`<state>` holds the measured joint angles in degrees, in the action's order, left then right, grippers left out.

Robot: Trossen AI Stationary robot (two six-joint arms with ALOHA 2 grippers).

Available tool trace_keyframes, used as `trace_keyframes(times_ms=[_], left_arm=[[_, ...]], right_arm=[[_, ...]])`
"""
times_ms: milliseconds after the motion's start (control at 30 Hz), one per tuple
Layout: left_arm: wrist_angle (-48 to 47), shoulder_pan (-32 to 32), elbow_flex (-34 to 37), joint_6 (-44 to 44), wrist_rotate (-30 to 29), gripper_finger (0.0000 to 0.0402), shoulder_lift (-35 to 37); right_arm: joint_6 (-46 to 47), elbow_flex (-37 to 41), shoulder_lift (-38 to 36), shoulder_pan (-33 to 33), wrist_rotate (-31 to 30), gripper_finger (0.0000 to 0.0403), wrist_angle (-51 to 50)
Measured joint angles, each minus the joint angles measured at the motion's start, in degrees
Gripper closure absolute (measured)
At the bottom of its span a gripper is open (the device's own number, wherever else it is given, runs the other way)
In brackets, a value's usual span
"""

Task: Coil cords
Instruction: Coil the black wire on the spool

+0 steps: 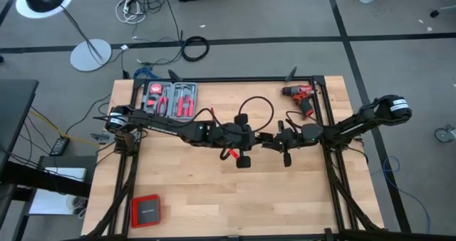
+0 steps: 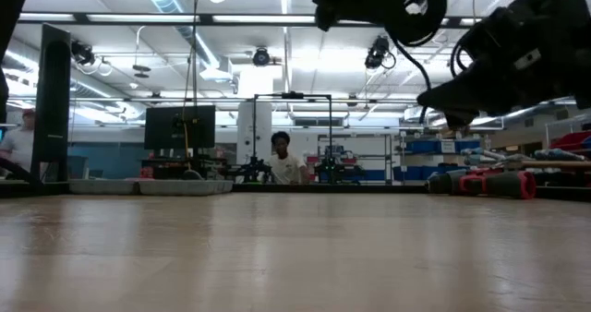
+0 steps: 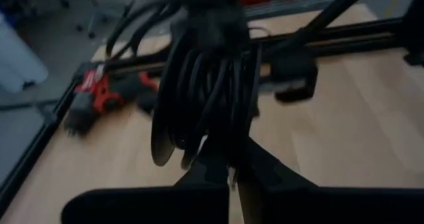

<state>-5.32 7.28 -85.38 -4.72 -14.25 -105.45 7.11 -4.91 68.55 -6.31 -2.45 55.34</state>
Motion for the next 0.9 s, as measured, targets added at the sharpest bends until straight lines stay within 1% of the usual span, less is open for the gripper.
trace_keyframes(times_ms=[67, 133, 200, 300, 367, 433, 667, 900], left_arm=[[-3.2, 0.0, 0.0, 1.1, -2.1, 0.0394, 0.8], [-3.7, -0.1, -0.1, 2.1, -4.1, 0.0394, 0.9], [-5.2, -0.2, -0.1, 3.0, -4.4, 0.0394, 0.9], [-7.0, -0.7, -0.1, 4.7, -4.4, 0.0394, 0.9], [-8.2, -1.1, -0.1, 5.8, -4.2, 0.0394, 0.9], [-8.9, -1.3, 0.0, 6.3, -4.1, 0.0394, 0.9], [-13.0, -1.1, 0.0, 6.9, -3.1, 0.0394, 0.9], [-15.6, -1.2, 0.0, 8.2, -2.4, 0.0393, 0.9]], right_arm=[[0.1, 0.7, -2.3, 0.4, 1.5, 0.0398, -0.1], [-0.1, 0.3, -4.6, 0.6, 3.6, 0.0399, -2.7], [-0.8, -1.7, -6.4, 0.8, 5.4, 0.0399, -9.1], [-2.6, -6.1, -9.0, 0.8, 6.8, 0.0399, -22.6], [-4.4, -9.1, -10.1, 0.8, 6.2, 0.0399, -30.6], [-5.7, -10.8, -11.6, 0.8, 4.5, 0.0399, -36.0], [-6.8, -11.2, -18.6, 0.8, 2.7, 0.0399, -44.5], [-6.8, -11.2, -24.9, 0.7, 2.3, 0.0399, -48.9]])
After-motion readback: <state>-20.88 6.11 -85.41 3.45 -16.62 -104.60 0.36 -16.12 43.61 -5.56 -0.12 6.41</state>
